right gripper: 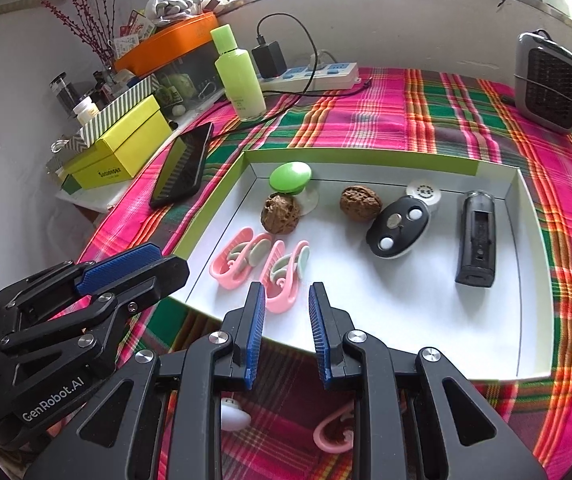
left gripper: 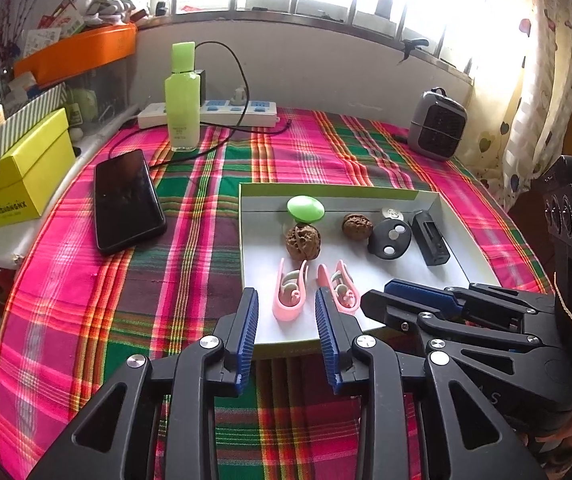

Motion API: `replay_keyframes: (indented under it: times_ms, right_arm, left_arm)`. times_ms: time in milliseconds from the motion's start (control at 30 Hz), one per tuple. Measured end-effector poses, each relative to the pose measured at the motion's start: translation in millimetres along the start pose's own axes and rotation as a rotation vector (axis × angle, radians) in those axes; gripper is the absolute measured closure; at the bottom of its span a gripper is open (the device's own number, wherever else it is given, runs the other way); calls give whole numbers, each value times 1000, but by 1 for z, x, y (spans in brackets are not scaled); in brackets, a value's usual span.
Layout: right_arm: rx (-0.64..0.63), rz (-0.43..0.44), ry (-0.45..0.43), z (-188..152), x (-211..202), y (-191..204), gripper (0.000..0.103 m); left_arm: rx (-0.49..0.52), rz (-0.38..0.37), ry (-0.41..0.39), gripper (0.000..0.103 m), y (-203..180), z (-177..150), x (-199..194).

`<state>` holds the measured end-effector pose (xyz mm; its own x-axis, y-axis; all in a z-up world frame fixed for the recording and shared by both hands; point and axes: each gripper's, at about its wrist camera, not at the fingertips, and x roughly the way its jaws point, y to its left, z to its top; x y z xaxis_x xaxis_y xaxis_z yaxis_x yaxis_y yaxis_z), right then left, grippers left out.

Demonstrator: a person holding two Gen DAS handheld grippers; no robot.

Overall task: Organize objects
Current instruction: 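Open both grippers to release the pink clips in the box, then grasp the white round knob with the left gripper while the right gripper withdraws from the box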

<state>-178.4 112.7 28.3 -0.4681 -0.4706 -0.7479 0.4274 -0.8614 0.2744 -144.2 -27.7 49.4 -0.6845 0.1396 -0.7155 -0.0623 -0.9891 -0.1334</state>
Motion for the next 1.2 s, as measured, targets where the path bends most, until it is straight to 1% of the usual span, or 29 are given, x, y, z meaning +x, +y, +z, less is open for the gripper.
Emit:
replay_keyframes:
  times_ms: [167, 300, 567, 733, 833, 1200]
  right_arm:
    - [0, -15, -24, -6, -11, 1, 79]
    - [-17, -44, -45, -12, -20, 5, 75]
    - [-17, -55, -89, -24, -39, 9, 67]
    - [-15, -78, -114, -30, -48, 9, 67]
    - [-34, -121, -136, -36, -54, 11, 67]
    - [3, -153, -132, -57, -59, 0, 67]
  left_arm:
    - [7, 9, -4, 74, -2, -5, -5]
    - [11, 6, -4, 72, -5, -9, -9]
    - [25, 1, -8, 68, -9, -18, -16]
    - [32, -2, -10, 65, -11, -24, -20]
    - [37, -5, -4, 64, -13, -28, -21]
    - [22, -37, 35, 60, -13, -48, -17]
